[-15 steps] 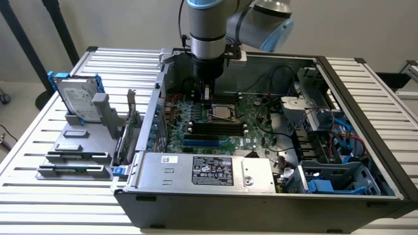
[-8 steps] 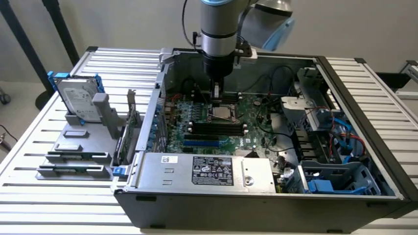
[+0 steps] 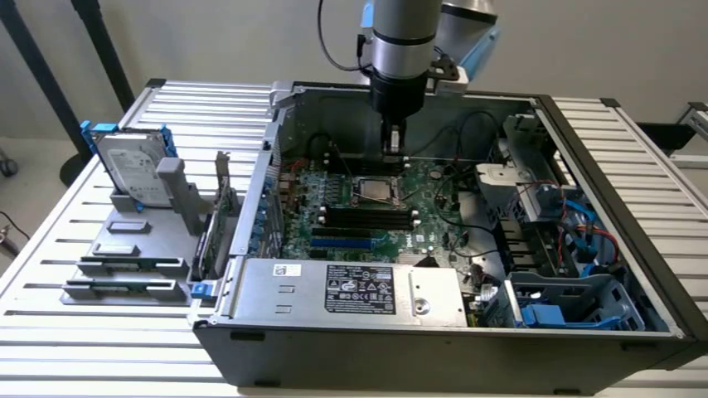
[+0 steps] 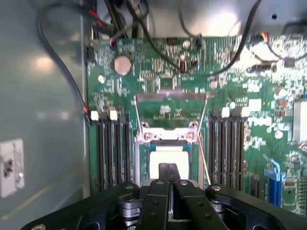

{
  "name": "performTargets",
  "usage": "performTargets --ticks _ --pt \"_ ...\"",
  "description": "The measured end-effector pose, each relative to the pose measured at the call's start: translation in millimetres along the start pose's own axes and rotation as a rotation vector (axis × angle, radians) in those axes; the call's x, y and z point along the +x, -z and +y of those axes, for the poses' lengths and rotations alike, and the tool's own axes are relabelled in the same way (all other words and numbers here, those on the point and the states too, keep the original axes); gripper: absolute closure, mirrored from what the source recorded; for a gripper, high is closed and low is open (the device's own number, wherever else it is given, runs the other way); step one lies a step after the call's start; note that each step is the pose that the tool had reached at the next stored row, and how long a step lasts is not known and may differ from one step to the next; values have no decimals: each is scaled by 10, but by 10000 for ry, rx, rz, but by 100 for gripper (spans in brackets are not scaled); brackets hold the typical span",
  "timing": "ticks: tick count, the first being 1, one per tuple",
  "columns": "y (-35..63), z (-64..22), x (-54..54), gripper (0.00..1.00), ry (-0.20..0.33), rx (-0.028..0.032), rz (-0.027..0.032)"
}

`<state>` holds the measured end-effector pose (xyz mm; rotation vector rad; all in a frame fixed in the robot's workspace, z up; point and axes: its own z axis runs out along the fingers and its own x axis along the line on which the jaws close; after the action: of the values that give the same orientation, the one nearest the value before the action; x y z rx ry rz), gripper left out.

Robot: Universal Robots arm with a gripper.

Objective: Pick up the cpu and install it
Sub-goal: 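Close the cpu cover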

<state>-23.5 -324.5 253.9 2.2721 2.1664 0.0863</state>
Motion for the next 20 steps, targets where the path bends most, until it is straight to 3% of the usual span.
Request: performTargets --ticks 9,18,20 --pt "189 414 27 89 -6 115 23" --pt "185 823 47 89 -5 149 55" --pt "152 877 48 89 1 151 57"
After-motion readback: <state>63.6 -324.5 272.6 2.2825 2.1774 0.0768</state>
